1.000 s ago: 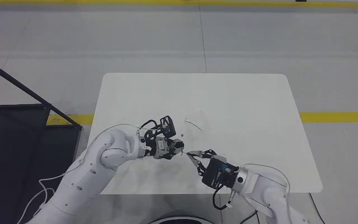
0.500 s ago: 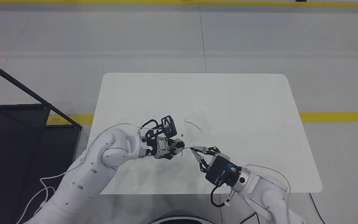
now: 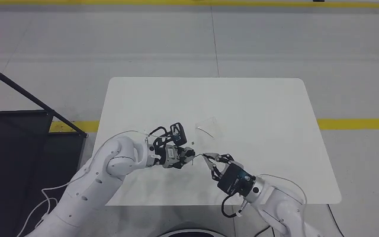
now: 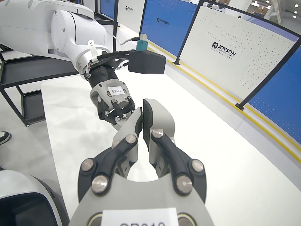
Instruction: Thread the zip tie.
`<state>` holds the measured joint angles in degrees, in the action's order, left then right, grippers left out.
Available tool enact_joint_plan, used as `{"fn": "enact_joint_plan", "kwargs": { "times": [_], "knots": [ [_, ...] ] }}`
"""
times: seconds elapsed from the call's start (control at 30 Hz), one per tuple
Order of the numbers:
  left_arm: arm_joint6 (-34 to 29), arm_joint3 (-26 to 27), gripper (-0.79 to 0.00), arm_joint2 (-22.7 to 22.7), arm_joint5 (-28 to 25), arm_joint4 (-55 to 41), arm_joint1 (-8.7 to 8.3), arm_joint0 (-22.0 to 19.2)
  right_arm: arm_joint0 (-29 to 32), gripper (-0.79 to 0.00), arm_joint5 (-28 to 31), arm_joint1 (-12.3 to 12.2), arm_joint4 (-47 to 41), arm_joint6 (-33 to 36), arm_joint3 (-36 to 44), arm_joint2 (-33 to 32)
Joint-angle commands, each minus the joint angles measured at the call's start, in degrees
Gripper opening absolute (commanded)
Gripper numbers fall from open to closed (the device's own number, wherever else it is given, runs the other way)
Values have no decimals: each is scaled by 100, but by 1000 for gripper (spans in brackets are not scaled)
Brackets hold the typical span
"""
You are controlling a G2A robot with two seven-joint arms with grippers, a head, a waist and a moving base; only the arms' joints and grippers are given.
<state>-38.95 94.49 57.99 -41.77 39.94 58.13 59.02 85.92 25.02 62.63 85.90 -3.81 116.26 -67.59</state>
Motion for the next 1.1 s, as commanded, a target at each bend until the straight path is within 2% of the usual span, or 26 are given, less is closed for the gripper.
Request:
{"fn": "enact_joint_plan", "kwargs": {
  "times": [0.0,0.17,0.5,1.07],
  "knots": [
    [99,81,-785,-6,72,241,-2,50,7,-785,-84,7,11,22,10,10],
    [427,190,-785,8,30,587,-10,159,13,-785,-277,28,-43,38,4,20],
    [680,280,-785,52,-82,862,-32,271,14,-785,-436,53,-71,51,-4,18],
    [710,302,-785,72,55,807,-33,287,34,-785,-954,118,290,105,30,158]
  ]
}}
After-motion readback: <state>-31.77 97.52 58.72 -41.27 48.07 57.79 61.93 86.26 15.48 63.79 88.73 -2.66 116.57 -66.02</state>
